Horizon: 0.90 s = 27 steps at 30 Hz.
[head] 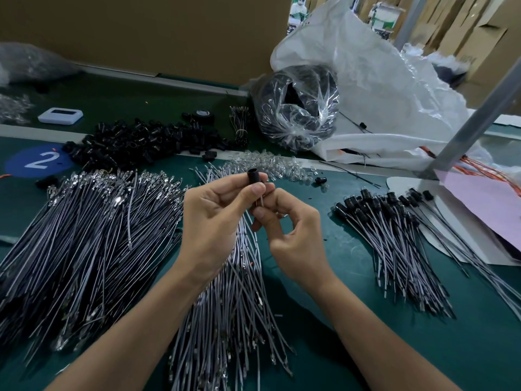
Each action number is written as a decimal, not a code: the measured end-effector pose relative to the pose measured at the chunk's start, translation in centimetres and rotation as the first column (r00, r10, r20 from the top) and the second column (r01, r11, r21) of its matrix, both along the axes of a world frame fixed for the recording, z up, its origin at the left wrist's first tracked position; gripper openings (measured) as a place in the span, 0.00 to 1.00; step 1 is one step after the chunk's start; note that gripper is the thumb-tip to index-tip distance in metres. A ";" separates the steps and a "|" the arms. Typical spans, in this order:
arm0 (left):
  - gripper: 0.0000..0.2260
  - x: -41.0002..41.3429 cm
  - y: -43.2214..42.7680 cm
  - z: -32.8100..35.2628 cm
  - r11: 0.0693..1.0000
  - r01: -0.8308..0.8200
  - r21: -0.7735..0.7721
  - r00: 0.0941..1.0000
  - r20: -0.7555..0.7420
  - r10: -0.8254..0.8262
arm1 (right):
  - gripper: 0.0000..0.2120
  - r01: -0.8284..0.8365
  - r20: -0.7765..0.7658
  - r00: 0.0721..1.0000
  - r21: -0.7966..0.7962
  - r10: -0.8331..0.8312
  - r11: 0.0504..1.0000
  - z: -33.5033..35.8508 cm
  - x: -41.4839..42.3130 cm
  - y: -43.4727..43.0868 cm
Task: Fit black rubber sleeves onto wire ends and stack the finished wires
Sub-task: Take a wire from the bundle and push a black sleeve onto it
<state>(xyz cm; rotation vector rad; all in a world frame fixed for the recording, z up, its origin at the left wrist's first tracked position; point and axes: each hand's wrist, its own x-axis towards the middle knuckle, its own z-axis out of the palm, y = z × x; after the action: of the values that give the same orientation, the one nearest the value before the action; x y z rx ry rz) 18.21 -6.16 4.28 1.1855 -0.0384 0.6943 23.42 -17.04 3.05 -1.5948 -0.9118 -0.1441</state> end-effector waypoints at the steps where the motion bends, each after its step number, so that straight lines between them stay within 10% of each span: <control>1: 0.06 0.0 0.0 0.0 1.000 -0.004 0.001 1.000 -0.009 0.004 | 0.07 0.003 0.000 1.000 -0.011 -0.003 1.000 0.0 0.1 0.0; 14: 0.16 0.8 2.3 -0.5 0.947 -0.050 -0.317 0.964 -0.265 -0.037 | 0.08 0.148 -0.109 0.978 -0.241 -0.179 0.959 1.7 4.2 -0.4; 21: 0.14 1.1 2.7 -1.5 0.987 -0.003 -0.158 0.900 -0.431 -0.067 | 0.28 0.318 0.233 0.947 -0.758 -0.220 0.569 0.7 11.7 2.6; 27: 0.12 1.0 2.6 -1.8 0.997 0.040 -0.072 0.901 -0.430 -0.067 | 0.14 0.396 0.311 0.918 -0.765 -0.247 0.508 0.6 13.9 3.5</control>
<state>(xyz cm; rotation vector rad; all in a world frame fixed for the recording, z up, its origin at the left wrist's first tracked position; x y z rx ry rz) 19.16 -3.53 2.49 1.2518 0.3212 0.3682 37.35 -13.56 3.61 -2.6887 -0.8283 -0.1160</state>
